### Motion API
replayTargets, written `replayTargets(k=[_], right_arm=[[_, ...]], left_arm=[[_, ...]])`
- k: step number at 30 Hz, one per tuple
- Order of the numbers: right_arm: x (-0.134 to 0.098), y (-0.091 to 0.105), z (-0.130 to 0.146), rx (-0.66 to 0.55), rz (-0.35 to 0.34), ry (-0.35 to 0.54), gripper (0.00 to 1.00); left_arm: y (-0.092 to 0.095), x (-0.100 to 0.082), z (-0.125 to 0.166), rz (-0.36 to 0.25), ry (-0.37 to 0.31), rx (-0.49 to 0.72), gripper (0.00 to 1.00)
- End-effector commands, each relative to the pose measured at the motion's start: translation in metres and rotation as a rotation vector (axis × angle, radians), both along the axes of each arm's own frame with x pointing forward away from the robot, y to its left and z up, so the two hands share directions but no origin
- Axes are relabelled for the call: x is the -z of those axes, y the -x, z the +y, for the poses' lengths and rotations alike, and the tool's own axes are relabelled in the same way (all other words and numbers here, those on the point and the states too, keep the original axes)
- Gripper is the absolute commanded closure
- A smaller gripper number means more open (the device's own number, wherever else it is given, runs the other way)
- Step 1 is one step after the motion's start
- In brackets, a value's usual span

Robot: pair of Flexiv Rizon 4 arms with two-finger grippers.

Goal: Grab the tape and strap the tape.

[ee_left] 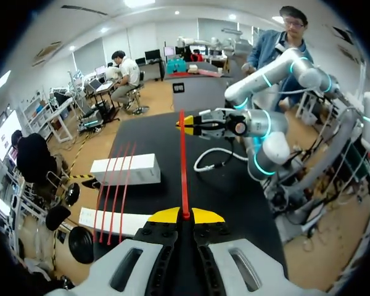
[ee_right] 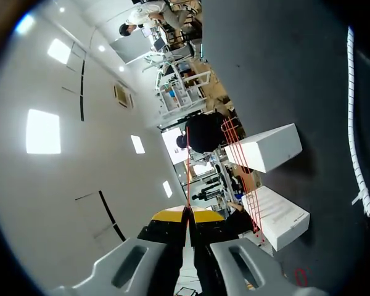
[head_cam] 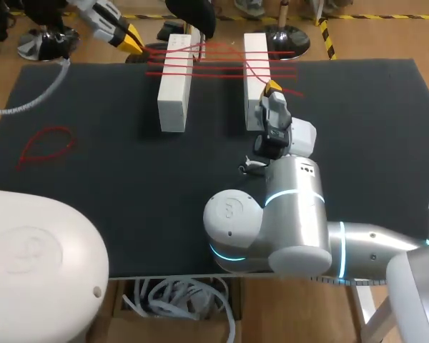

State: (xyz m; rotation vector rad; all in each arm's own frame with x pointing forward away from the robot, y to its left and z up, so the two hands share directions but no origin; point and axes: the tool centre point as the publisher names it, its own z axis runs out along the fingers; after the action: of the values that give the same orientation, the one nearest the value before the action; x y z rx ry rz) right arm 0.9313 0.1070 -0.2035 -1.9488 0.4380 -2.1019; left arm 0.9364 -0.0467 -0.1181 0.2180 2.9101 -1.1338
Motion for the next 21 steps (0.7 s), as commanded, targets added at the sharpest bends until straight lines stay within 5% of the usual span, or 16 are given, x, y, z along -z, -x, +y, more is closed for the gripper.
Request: replayTargets(k=[1,21], right_arm=[[-0.002,0.000,0.000,0.001,0.007,0.002,1.00],[-0.002,0.000,0.000,0.001,0.007,0.002,1.00]], left_arm=[[0.006,-0.008,-0.003,-0.041,-0.208,-0.010,1.00],[0.031,-0.014,-0.008,-0.050,-0.271,0.010,1.00]])
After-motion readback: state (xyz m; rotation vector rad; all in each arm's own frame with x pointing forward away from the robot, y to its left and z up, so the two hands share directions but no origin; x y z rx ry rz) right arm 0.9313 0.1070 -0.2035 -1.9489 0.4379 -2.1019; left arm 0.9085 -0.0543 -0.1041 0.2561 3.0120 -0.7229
